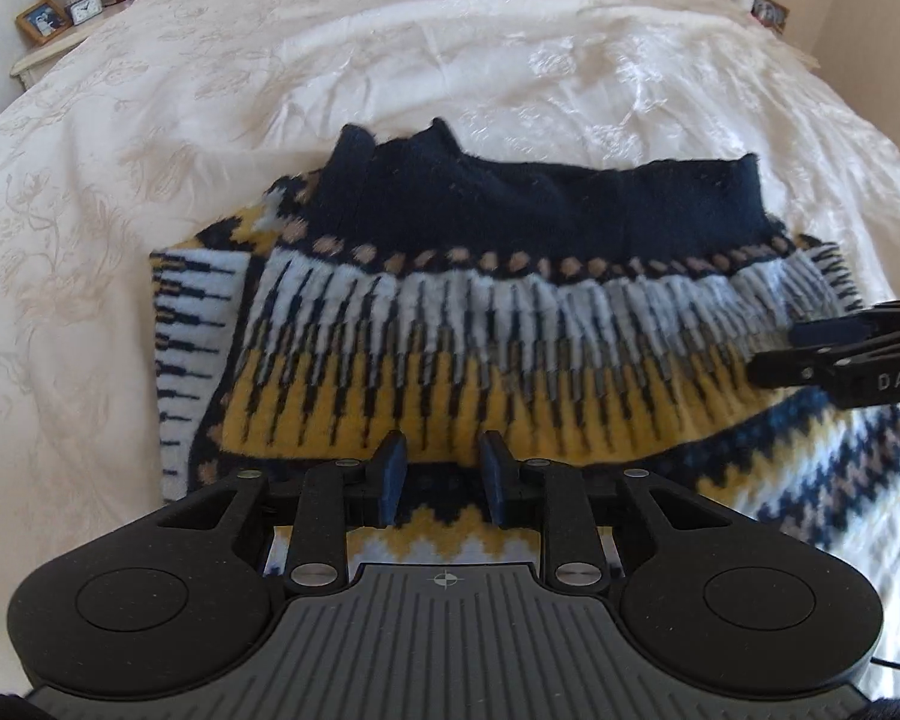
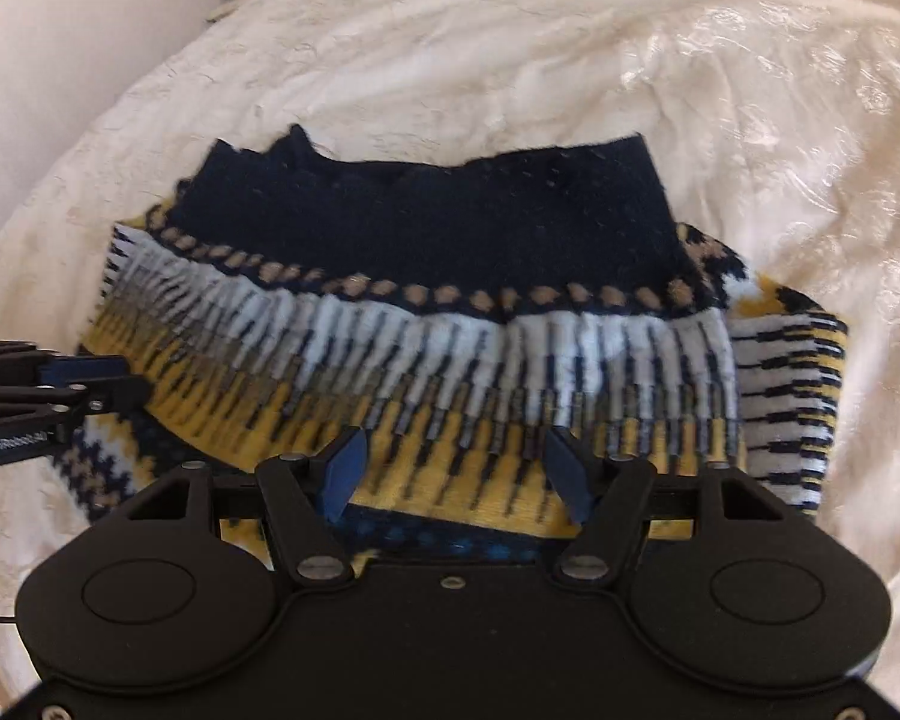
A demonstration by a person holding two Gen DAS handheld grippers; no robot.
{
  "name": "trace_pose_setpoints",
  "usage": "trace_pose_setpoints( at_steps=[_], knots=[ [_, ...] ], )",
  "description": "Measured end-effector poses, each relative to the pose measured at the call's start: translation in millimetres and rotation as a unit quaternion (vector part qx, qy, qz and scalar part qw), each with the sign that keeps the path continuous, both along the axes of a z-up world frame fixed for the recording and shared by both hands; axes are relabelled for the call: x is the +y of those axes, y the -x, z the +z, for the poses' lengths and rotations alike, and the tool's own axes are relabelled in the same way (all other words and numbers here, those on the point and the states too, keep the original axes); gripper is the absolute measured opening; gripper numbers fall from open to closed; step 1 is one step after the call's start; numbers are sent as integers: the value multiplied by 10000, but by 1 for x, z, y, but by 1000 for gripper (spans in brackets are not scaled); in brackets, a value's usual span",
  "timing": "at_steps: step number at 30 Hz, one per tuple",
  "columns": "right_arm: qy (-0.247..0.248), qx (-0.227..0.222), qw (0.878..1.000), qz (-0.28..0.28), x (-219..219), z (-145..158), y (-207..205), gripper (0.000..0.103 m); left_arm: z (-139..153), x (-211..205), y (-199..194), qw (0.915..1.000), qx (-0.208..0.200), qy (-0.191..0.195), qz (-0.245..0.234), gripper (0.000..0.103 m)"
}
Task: Fold small clothes
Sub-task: 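Lay the hem down near the collar and open both grippers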
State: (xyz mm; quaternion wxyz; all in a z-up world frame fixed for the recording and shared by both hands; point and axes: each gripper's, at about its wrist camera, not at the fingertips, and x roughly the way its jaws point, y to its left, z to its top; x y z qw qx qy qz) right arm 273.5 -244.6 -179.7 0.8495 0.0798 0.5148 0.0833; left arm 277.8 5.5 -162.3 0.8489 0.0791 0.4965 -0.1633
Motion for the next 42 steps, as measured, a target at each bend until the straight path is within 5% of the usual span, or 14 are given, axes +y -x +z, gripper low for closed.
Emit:
trace_pose_setpoints(
  at_steps=[7, 14, 25, 34, 42],
  knots=[
    [114, 7, 9981, -609, -38, 3, -11, 69, -8, 27, -7, 9994, 189, 81, 276, 26],
    [-10, -421, 9990, -177, -28, 17, -43, 77, -13, 26, -6, 9988, 244, 176, 396, 28],
    [155, 21, 9993, -332, -37, -11, -109, 85, -17, 29, -10, 9980, 340, 339, 416, 32],
    [96, -428, 9990, -114, -29, 25, -50, 96, -2, 16, -1, 9994, 242, 27, 240, 33],
    [-13, -224, 9996, -177, -5, 24, 28, 96, 14, -21, 30, 9996, -11, 0, -272, 33]
  ],
)
